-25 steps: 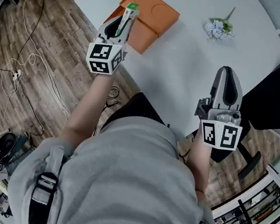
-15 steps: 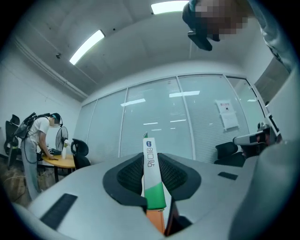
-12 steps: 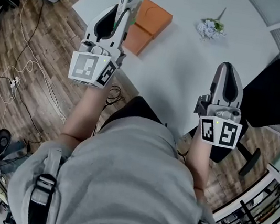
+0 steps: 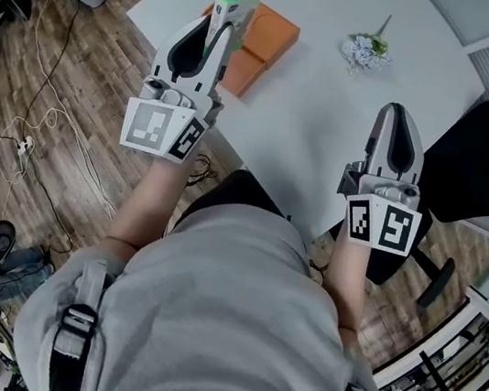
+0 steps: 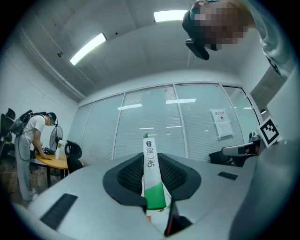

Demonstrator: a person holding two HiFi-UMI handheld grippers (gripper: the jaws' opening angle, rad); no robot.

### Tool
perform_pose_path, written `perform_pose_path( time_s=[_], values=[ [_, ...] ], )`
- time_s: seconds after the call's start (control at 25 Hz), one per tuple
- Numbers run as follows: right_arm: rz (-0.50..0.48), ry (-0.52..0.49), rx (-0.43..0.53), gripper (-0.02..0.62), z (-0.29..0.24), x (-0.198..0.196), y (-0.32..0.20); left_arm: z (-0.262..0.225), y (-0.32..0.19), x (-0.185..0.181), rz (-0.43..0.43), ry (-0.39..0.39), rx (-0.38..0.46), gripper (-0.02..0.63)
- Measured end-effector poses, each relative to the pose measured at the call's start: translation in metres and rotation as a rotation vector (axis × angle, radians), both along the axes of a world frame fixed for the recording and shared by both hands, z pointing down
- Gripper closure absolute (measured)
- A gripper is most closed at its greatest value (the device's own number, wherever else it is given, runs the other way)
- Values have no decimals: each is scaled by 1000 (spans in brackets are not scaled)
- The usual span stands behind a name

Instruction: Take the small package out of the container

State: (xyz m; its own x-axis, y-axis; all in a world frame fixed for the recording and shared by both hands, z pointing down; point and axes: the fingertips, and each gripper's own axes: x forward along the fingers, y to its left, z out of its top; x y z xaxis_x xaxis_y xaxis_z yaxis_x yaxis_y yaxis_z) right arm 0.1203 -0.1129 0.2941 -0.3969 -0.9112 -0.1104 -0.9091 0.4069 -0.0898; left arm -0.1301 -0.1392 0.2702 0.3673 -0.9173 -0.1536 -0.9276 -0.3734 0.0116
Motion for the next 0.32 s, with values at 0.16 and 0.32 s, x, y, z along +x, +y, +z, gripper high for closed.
perform_pose_path(
  time_s=[0.16,0.32],
  values=[
    [10,2,-8,538,1,1,-1,0,0,1,5,17,-6,506],
    [18,-2,-8,538,0,2,-3,0,-1,3,18,46,-12,506]
  ],
)
